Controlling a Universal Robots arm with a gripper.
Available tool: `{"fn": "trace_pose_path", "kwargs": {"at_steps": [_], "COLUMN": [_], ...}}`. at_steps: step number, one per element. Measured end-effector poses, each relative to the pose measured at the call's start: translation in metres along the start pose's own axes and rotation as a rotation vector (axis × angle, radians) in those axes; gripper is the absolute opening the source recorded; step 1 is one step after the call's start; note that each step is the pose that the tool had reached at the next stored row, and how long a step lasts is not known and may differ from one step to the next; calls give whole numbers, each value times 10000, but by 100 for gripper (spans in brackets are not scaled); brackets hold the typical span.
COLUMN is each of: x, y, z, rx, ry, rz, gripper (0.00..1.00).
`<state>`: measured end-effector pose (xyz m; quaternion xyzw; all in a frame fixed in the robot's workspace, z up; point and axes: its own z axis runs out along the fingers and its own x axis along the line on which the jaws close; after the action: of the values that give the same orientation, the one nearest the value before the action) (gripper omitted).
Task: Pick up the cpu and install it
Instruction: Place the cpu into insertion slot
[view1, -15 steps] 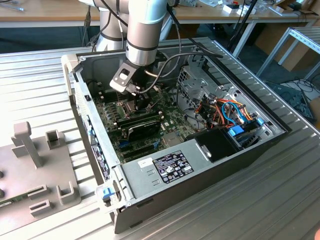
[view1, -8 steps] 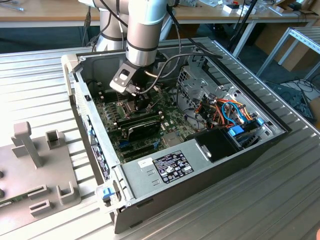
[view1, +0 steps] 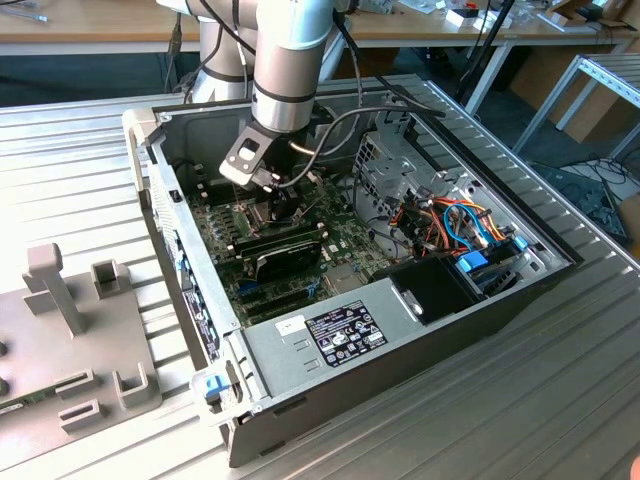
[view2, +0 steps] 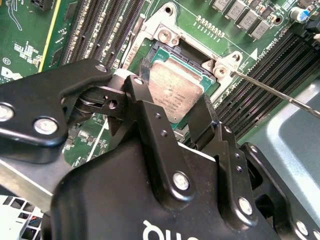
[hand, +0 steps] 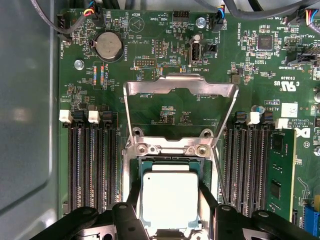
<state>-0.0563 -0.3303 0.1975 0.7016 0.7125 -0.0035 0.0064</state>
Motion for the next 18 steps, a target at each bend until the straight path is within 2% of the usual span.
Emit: {"fn": "trace_pose_path", "kwargs": {"at_steps": [16,17,18], "x": [1,2,2], "y": [0,1,1], "z": [11,14,13], "rx": [-2,-9,-7], "ry": [6,11,8], "rz": [1,1,1], "gripper": [55,56,61]}}
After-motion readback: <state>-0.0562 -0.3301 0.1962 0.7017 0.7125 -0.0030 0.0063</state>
